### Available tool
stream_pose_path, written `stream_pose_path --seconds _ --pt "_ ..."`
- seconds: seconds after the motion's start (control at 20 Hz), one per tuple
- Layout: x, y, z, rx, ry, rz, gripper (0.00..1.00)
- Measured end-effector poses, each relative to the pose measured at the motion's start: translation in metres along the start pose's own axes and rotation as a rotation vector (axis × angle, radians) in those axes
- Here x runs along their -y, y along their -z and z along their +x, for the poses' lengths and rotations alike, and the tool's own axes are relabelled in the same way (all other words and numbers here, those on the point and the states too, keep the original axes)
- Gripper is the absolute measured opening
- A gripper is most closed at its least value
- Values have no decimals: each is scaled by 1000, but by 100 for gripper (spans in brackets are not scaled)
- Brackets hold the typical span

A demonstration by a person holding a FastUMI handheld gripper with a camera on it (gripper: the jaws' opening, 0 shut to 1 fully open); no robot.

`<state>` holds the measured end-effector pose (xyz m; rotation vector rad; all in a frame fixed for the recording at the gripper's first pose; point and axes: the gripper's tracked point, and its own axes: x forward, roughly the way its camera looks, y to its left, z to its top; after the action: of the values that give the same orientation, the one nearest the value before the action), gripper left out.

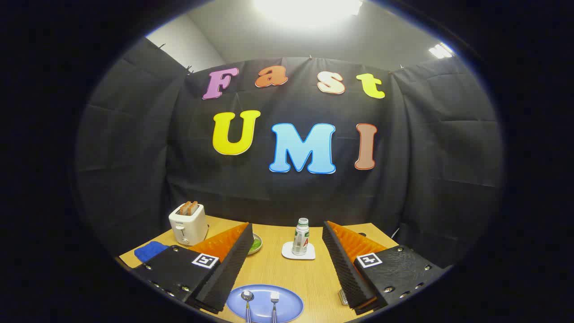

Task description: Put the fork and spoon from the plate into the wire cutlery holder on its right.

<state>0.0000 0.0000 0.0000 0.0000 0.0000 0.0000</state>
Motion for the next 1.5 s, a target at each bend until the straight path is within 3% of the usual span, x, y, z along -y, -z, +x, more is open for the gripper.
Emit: stream_pose_path --seconds 0.95,1.3,1.5 --pt "-1 9 2 -6 -25 5 95" --pt "-2 38 1 -104 -24 1 95" --pt "-14 74 2 -225 -76 -50 95"
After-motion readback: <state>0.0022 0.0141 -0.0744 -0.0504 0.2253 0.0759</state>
